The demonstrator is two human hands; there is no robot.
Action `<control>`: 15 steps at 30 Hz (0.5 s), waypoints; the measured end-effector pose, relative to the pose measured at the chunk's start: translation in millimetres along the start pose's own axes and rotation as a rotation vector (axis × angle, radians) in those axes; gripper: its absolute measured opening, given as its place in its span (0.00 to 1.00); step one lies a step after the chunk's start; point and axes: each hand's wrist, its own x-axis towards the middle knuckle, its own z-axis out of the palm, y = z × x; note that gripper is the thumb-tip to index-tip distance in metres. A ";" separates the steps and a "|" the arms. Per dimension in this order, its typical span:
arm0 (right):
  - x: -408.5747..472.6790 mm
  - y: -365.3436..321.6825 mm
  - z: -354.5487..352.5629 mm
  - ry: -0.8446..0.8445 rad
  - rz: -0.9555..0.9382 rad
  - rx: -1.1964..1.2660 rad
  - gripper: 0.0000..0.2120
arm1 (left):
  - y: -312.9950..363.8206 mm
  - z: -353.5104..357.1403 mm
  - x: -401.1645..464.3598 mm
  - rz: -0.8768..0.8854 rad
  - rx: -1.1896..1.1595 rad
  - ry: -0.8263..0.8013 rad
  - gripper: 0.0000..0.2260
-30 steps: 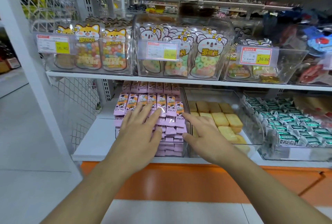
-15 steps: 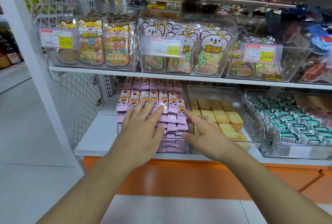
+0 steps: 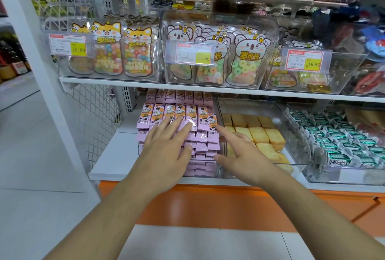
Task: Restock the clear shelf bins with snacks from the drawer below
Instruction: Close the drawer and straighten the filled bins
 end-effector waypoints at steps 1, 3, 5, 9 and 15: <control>-0.5 -0.7 -0.8 0.001 0.000 -0.014 0.39 | -0.6 -0.1 0.1 -0.001 -0.002 0.002 0.25; -0.6 -2.1 -2.1 0.002 -0.001 -0.037 0.40 | -2.0 -0.8 0.4 -0.002 -0.010 0.007 0.25; -0.1 -3.2 -2.8 0.009 -0.005 -0.049 0.40 | -3.9 -2.0 0.9 0.000 -0.015 0.016 0.25; 2.8 -4.8 -2.4 0.033 -0.043 -0.088 0.39 | -10.4 -3.9 2.7 -0.012 -0.016 0.042 0.25; 15.5 -12.6 0.1 0.123 -0.188 -0.112 0.34 | -25.9 -14.1 7.1 -0.113 -0.020 0.120 0.25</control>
